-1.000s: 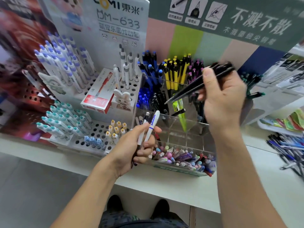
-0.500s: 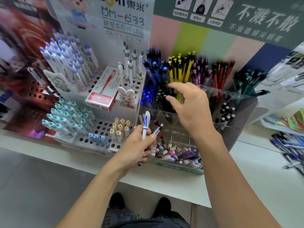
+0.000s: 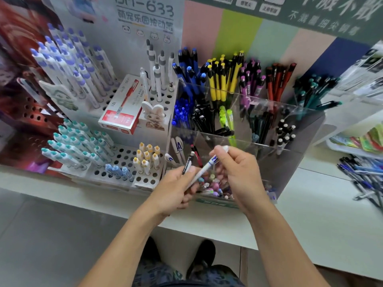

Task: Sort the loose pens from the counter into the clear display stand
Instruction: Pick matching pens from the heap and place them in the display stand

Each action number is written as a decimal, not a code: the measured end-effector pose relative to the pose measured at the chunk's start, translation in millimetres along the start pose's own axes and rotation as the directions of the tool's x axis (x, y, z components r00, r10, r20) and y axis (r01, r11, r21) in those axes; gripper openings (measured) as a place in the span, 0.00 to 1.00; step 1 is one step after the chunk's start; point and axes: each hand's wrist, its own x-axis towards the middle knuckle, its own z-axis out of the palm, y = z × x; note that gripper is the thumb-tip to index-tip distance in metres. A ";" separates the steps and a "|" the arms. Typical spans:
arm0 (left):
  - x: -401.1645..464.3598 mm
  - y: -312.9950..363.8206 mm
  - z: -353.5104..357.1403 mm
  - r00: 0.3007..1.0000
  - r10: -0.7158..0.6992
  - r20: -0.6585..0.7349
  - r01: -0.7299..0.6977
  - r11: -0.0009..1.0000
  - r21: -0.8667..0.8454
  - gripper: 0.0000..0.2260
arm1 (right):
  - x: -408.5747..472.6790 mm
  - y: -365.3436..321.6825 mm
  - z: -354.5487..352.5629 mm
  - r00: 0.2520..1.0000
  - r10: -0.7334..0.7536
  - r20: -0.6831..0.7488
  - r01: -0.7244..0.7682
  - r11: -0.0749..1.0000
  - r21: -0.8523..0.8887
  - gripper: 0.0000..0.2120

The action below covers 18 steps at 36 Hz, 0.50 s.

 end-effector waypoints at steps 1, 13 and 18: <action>4.2 -3.5 -0.9 0.991 0.061 -0.122 -0.054 0.997 0.060 0.14 | 2.8 -3.3 -4.2 0.990 -0.092 -0.103 0.094 0.995 0.015 0.11; 11.7 -17.0 -23.4 0.953 0.117 -0.280 -0.190 0.949 -0.252 0.19 | 25.5 -2.9 40.8 0.814 -0.569 0.117 0.517 0.618 -0.593 0.03; 12.1 -13.9 -22.2 0.947 0.108 -0.303 -0.188 0.949 -0.252 0.18 | 37.2 11.1 58.7 0.870 -0.459 0.181 0.439 0.552 -0.709 0.05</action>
